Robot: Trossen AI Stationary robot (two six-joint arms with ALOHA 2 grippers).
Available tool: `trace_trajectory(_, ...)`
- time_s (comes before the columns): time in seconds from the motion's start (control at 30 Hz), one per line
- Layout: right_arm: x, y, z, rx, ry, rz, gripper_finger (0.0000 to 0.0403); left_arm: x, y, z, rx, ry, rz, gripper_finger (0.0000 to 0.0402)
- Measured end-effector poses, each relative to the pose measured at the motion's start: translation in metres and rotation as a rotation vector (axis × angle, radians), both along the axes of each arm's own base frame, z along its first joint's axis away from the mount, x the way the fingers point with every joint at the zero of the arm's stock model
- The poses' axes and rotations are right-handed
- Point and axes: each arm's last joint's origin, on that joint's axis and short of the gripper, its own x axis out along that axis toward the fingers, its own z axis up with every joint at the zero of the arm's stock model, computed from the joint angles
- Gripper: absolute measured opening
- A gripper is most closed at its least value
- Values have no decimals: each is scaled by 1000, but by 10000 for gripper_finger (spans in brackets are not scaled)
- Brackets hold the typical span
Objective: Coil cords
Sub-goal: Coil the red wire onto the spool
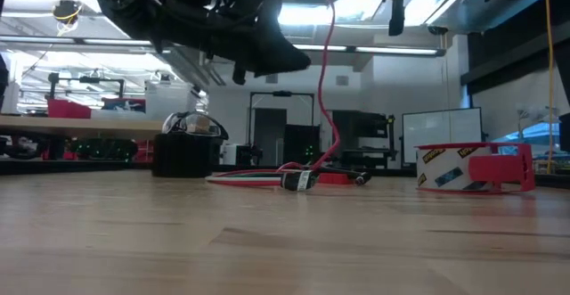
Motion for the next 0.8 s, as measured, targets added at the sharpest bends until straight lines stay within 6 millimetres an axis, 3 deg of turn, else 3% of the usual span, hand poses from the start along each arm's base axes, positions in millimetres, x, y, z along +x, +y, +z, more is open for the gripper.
trace_trajectory(0.27,-1,-3,0,-33,20,-103,1,1,-10,3,71,-6,-47,161)
trace_trajectory(0.5,-1,-5,-1,-44,33,-205,1,1,-15,2,144,27,-80,166)
trace_trajectory(0.8,16,-6,-14,-46,20,-196,1,1,-9,2,141,26,-60,166)
